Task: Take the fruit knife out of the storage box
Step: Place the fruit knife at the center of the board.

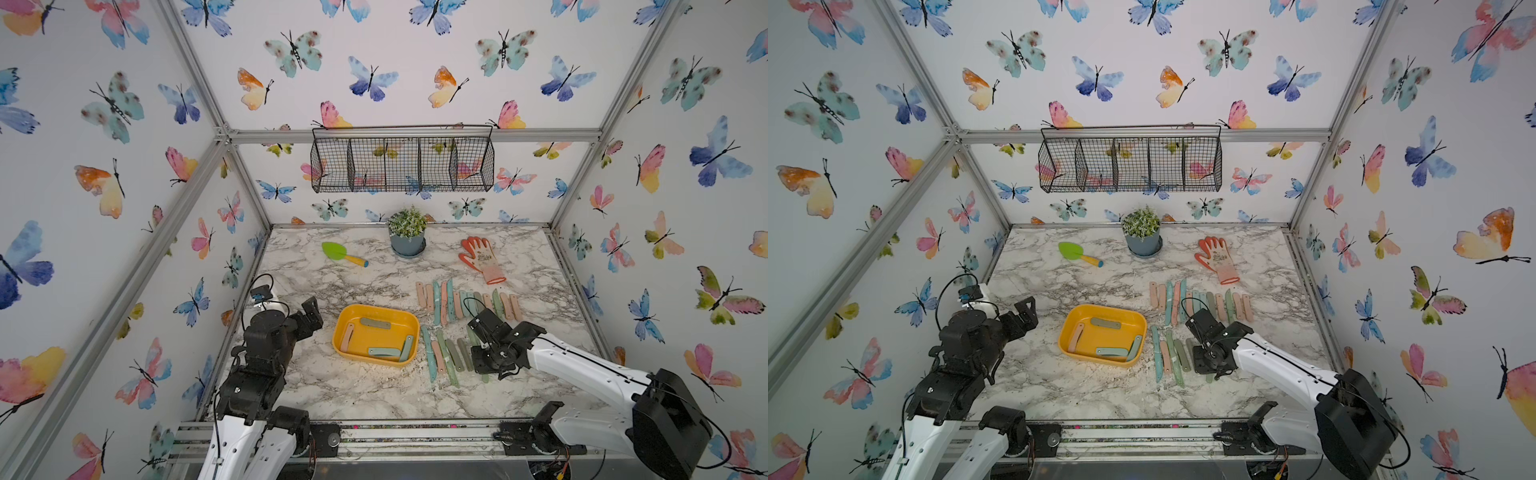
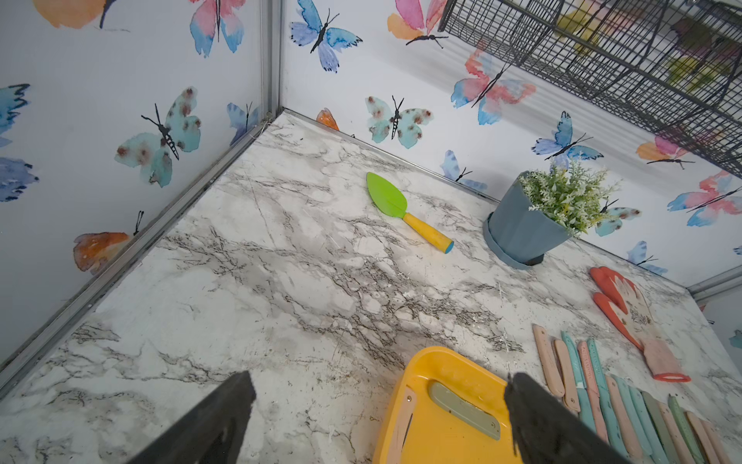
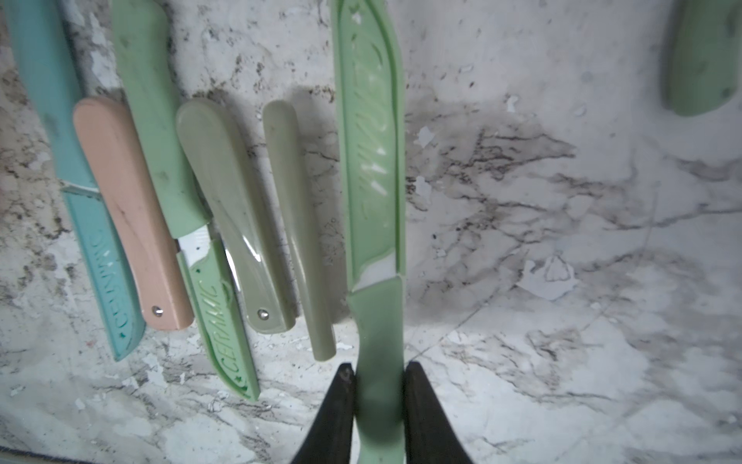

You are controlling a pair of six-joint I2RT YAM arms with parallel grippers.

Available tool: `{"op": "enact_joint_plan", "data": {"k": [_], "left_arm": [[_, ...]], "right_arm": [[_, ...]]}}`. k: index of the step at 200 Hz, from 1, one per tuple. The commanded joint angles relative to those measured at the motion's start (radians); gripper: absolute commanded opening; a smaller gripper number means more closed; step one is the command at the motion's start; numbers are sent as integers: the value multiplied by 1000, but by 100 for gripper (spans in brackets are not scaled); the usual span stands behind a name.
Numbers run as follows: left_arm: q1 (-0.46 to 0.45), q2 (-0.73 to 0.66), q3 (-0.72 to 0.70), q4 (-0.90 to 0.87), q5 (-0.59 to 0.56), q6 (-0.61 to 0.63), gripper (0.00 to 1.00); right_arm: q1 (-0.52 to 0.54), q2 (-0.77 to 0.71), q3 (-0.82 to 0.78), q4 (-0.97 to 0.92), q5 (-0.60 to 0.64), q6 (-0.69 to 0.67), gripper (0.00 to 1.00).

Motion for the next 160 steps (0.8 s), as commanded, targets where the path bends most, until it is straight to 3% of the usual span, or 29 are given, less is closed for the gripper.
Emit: {"op": "enact_joint_plan", "data": {"k": [1, 50, 136, 160], "left_arm": [[-5, 4, 13, 15, 8, 9, 98], [-5, 6, 13, 14, 1, 8, 98], [-5, 4, 12, 14, -2, 8, 98], [-5, 6, 13, 13, 0, 7, 98]], "right_arm": [[-6, 30, 15, 28, -24, -17, 23], [-12, 98, 23, 45, -30, -23, 24], [-14, 38, 54, 84, -24, -25, 32], [-14, 87, 92, 92, -1, -42, 33]]}}
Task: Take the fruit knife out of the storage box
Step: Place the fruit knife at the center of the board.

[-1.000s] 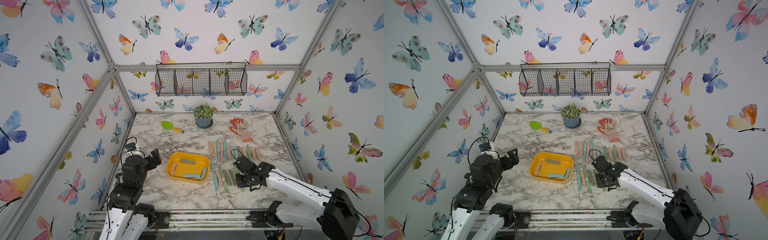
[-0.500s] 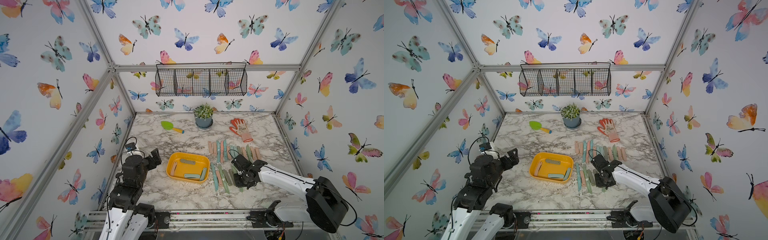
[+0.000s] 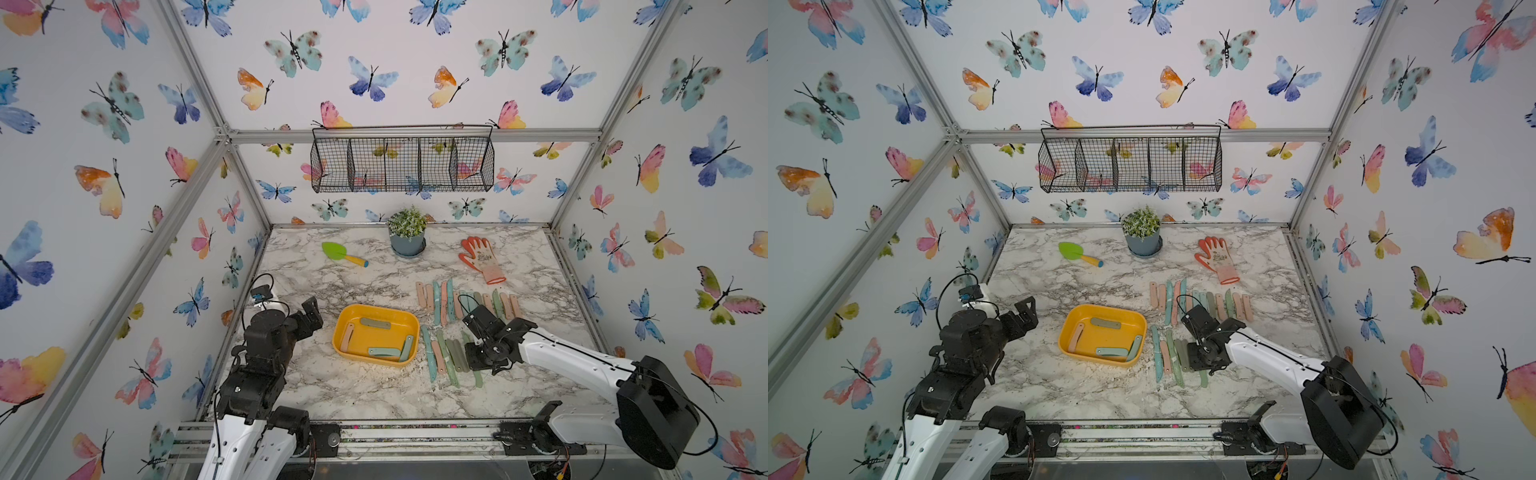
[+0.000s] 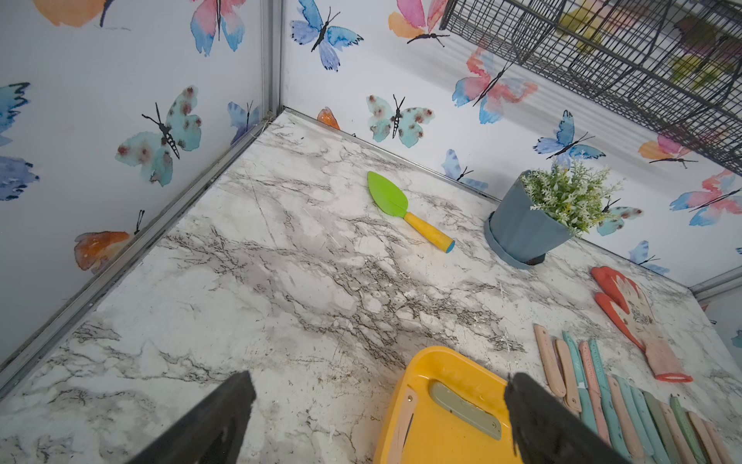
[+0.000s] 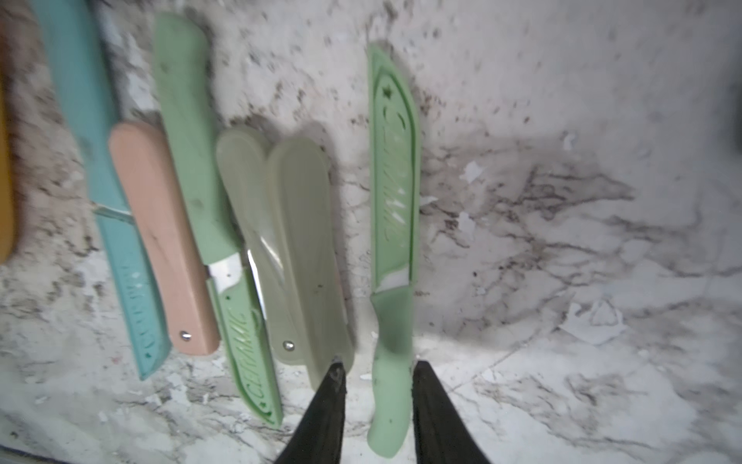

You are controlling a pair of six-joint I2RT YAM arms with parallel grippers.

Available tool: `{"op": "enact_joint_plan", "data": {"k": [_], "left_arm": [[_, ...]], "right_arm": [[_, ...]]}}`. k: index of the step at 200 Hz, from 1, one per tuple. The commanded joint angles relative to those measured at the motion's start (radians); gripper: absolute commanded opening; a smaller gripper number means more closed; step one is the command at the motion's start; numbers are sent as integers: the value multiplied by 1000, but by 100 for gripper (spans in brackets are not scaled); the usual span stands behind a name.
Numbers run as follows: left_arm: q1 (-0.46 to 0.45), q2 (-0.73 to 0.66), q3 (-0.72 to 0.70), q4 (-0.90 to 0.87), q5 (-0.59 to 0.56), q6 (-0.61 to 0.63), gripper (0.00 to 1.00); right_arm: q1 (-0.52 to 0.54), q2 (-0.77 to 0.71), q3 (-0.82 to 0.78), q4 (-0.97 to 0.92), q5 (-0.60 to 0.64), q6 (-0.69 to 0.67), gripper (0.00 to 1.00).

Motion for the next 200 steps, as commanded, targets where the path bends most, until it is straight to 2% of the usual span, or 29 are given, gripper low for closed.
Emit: {"op": "enact_joint_plan", "data": {"k": [1, 20, 75, 91, 126, 165, 200], "left_arm": [[-5, 2, 13, 13, 0, 8, 98], [-5, 1, 15, 12, -4, 8, 99], [-5, 1, 13, 12, -11, 8, 98], [-5, 2, 13, 12, -11, 7, 99], [-2, 2, 15, 3, -74, -19, 98], [4, 4, 17, -6, -124, -38, 98], [15, 4, 16, -7, -123, -42, 98]], "right_arm": [[-6, 36, 53, 20, 27, -21, 33], [-6, 100, 86, 13, 13, -43, 33], [-6, 163, 123, 61, -11, -87, 32], [6, 161, 161, 123, -80, -162, 31], [98, 180, 332, 192, -111, -383, 37], [216, 319, 523, 193, -138, -601, 41], [254, 503, 663, 190, -184, -675, 42]]}}
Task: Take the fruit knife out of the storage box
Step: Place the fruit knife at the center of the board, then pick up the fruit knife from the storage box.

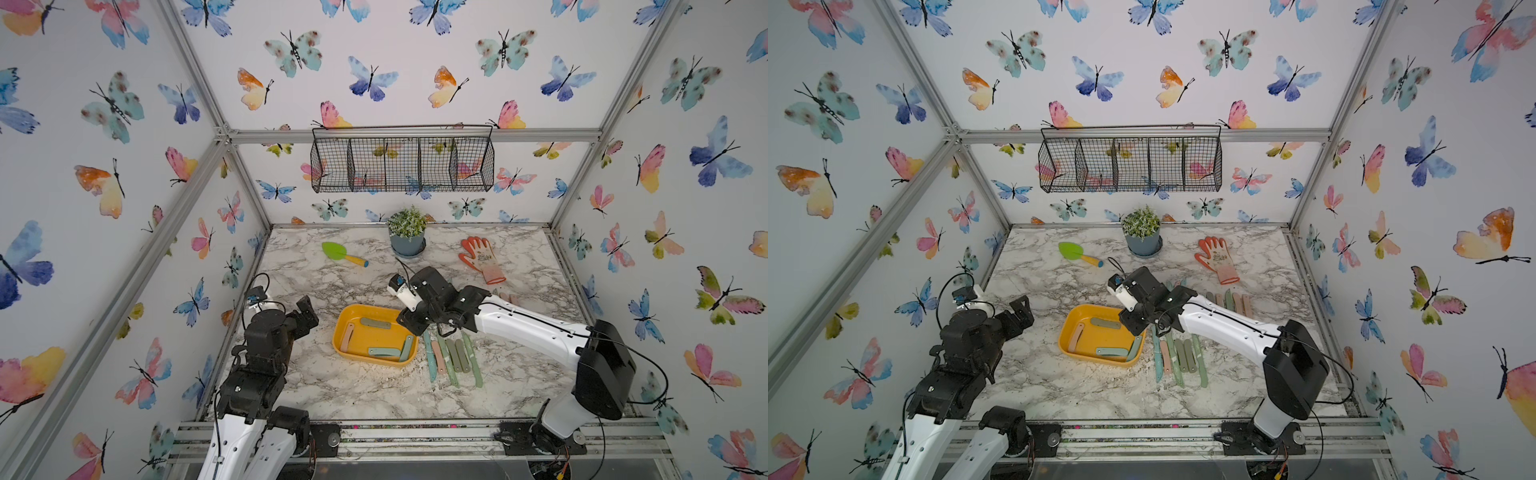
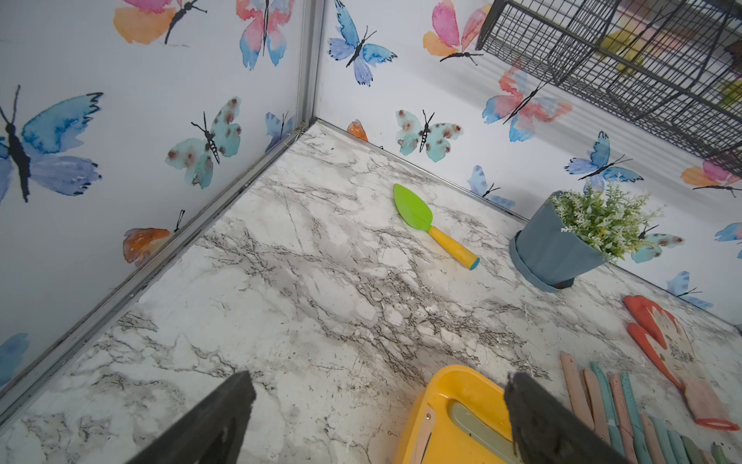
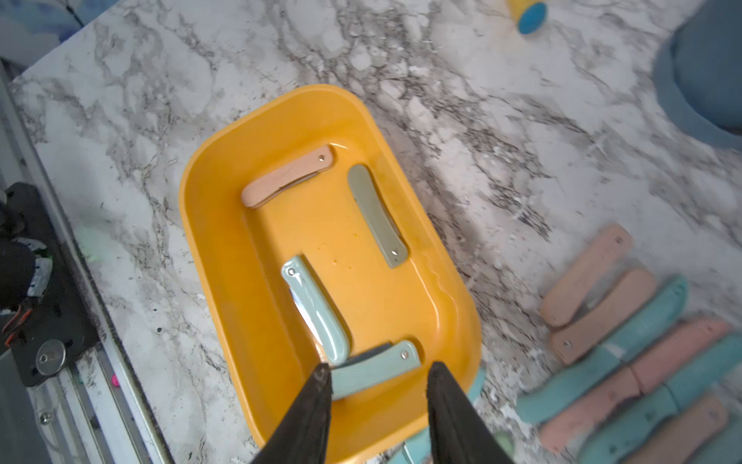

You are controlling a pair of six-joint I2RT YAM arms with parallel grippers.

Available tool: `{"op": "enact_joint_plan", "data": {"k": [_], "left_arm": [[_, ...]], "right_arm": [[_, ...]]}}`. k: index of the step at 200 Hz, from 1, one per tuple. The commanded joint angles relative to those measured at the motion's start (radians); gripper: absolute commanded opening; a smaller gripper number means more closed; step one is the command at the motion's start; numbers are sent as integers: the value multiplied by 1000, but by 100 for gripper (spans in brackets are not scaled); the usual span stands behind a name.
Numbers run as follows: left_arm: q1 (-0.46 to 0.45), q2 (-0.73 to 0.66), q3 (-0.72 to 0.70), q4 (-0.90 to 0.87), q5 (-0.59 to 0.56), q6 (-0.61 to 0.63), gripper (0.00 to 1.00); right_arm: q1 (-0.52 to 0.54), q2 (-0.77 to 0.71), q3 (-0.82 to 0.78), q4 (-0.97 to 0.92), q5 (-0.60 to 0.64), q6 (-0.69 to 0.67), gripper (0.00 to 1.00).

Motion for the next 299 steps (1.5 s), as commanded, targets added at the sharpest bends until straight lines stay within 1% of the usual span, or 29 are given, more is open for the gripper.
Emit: {"op": "enact_joint_plan", "data": {"k": [1, 25, 57, 102, 149, 170, 207, 252, 299], "left_arm": [[8, 1, 17, -3, -29, -12, 99], [9, 1, 17, -5, -32, -13, 98], [11, 1, 17, -5, -29, -11, 98], [11, -1, 17, -3, -28, -10, 98], [11, -5, 16, -3, -28, -9, 98], [11, -5, 15, -2, -25, -8, 98], [11, -5, 15, -2, -21, -7, 98], [11, -7, 15, -2, -21, -7, 98], [11, -6, 15, -2, -21, -6, 98]], "right_arm": [[17, 119, 78, -23, -44, -112, 42], [38, 237, 177, -37, -48, -139, 43], [54, 357, 284, -60, -31, -141, 43], [60, 473, 386, -105, 21, -115, 43], [67, 540, 437, -139, 62, -96, 43], [73, 566, 458, -159, 97, -97, 43], [81, 599, 481, -191, 121, -105, 43], [91, 623, 494, -226, 121, -125, 44], [110, 660, 518, -271, 168, -161, 46]]}}
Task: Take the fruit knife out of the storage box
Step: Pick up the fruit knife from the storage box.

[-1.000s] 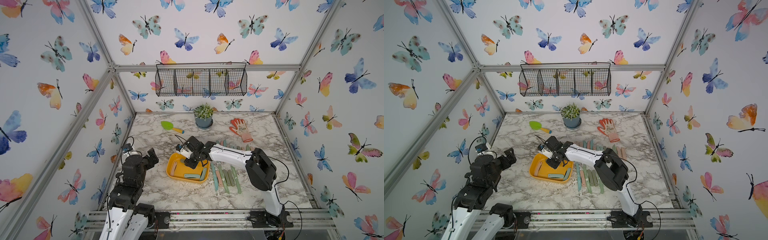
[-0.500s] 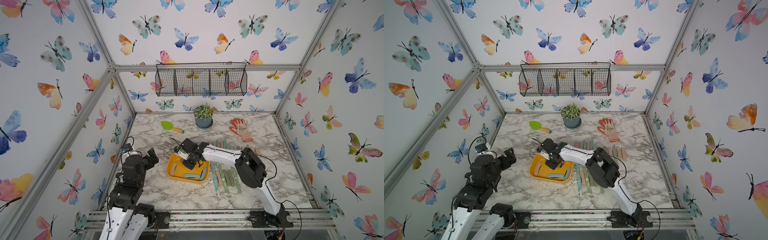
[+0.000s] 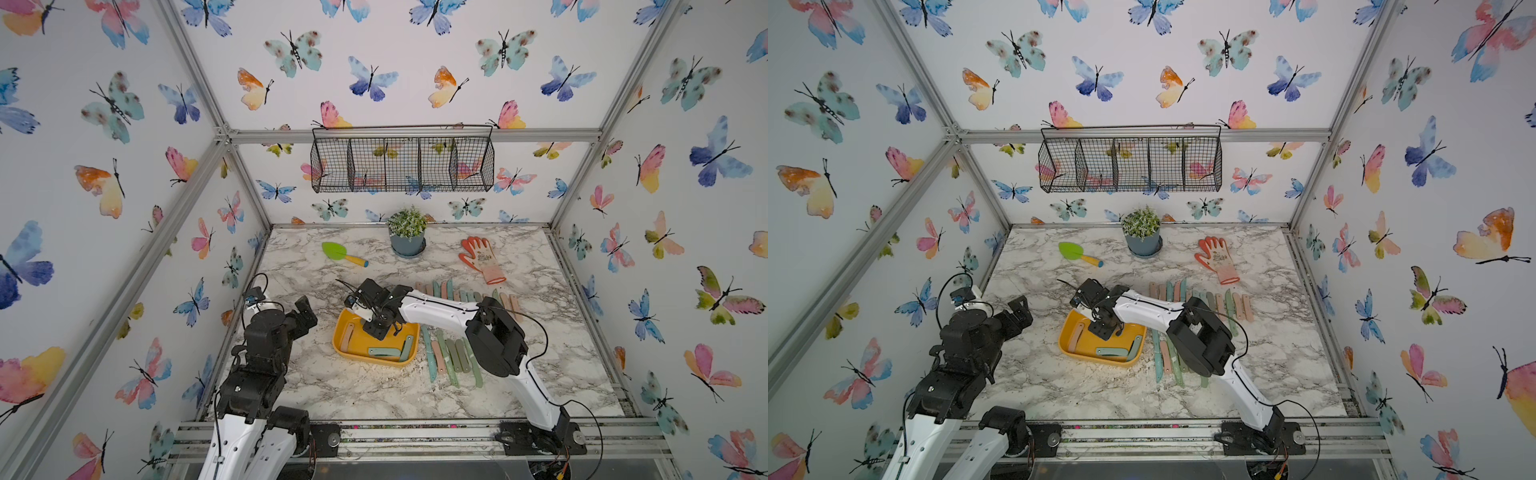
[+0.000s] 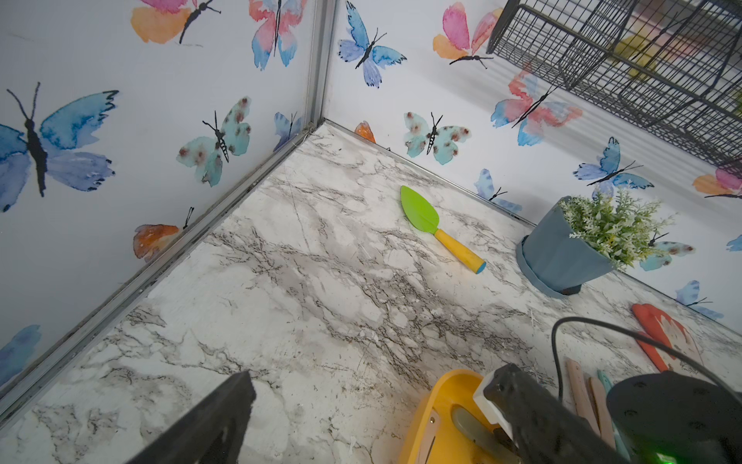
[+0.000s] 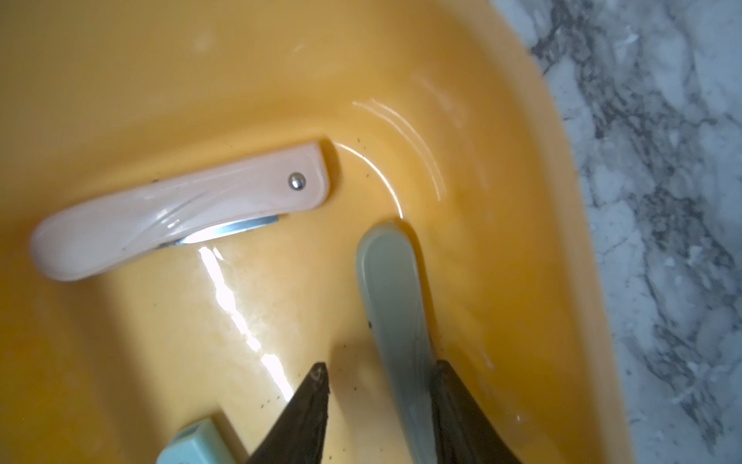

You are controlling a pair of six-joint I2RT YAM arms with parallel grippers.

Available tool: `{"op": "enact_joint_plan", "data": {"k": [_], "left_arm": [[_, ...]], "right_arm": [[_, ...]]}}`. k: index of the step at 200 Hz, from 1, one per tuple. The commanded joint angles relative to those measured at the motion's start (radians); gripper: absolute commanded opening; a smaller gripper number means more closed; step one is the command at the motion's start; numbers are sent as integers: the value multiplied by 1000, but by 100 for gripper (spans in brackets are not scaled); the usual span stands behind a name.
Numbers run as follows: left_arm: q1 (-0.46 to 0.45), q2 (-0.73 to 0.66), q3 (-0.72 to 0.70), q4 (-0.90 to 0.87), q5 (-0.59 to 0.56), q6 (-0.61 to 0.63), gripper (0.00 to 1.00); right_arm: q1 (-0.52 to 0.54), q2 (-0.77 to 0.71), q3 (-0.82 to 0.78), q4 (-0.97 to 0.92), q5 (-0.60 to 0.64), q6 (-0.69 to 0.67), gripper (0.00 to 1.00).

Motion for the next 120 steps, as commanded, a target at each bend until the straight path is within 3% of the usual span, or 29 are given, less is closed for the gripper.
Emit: {"op": "enact_joint_plan", "data": {"k": [1, 82, 120], "left_arm": [[4, -6, 15, 3, -10, 2, 98], [4, -7, 15, 3, -8, 4, 98], [4, -10, 15, 3, -10, 4, 99]], "right_arm": [[18, 64, 6, -88, 21, -27, 46], [31, 81, 47, -162, 1, -59, 42], [31, 19, 9, -145, -84, -70, 40]]}}
